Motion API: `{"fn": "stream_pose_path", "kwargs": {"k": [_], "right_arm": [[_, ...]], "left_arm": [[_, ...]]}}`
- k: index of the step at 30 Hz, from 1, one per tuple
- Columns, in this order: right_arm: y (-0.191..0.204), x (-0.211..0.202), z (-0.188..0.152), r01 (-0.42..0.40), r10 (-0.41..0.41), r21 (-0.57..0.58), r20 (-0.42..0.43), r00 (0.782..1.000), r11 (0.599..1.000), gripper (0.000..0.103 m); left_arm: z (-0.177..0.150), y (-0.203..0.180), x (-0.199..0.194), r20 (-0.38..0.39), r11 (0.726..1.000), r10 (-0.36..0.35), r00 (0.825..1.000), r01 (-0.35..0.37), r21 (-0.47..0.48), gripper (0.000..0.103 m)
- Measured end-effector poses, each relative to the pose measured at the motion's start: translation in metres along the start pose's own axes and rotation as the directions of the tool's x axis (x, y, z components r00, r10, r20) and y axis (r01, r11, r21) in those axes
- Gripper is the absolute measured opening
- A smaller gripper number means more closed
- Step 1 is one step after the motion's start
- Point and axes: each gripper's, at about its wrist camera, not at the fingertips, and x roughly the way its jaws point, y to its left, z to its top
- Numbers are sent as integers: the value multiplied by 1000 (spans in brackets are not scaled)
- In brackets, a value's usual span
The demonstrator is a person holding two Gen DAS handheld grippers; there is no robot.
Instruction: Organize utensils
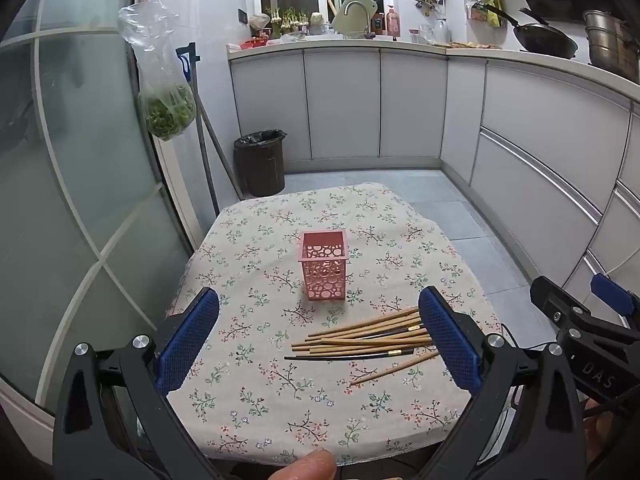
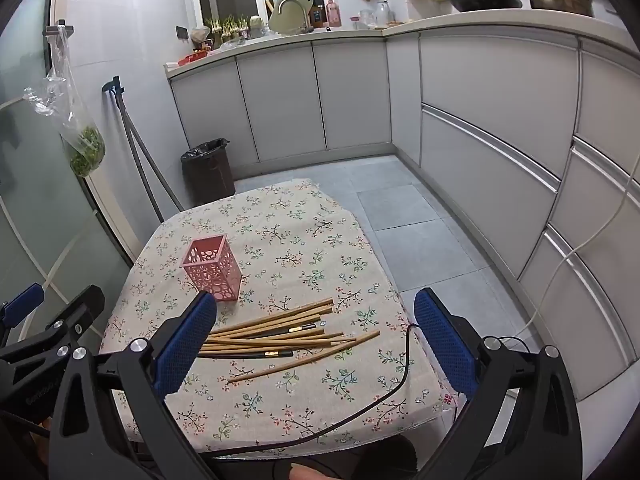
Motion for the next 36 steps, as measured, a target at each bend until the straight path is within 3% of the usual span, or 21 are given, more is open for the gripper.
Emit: {"fn": "stream_pose_path", "kwargs": {"k": [36], "right_arm": [[2,-1,1,13,-13,2,-4,1000,1000,96]], "left_arm": [[3,3,-1,-1,1000,7,1000,-7,-8,96]]}}
